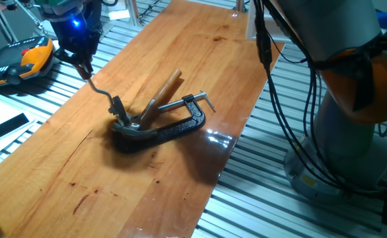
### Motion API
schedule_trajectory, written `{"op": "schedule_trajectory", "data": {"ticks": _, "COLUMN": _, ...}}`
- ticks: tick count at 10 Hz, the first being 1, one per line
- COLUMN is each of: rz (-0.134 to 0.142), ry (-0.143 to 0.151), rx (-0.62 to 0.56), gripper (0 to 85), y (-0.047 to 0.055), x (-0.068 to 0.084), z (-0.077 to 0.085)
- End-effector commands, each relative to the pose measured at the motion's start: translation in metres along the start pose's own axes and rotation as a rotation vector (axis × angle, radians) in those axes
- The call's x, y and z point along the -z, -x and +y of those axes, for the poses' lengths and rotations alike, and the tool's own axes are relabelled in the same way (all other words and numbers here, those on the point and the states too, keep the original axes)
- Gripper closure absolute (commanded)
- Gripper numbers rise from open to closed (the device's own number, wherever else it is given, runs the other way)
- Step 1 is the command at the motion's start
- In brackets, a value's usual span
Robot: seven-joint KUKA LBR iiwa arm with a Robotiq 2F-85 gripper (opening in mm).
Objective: Push down the lever
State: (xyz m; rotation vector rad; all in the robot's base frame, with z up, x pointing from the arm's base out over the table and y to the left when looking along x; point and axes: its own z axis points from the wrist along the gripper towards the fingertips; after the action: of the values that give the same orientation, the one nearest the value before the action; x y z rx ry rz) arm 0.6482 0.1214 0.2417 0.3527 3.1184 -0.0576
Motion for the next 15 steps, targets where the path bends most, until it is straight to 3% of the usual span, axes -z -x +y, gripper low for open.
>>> {"op": "schedule_trajectory", "data": {"ticks": 1, "rz": 0.001, "ry": 0.000, "rx": 0.002, "gripper": 85.0, "y": 0.002, "x": 0.001, "z": -0.001}}
{"op": "schedule_trajectory", "data": {"ticks": 8, "rz": -0.003, "ry": -0.007, "rx": 0.016, "gripper": 85.0, "y": 0.015, "x": -0.001, "z": -0.014}}
{"op": "schedule_trajectory", "data": {"ticks": 15, "rz": -0.005, "ry": -0.007, "rx": 0.014, "gripper": 85.0, "y": 0.016, "x": 0.003, "z": -0.016}}
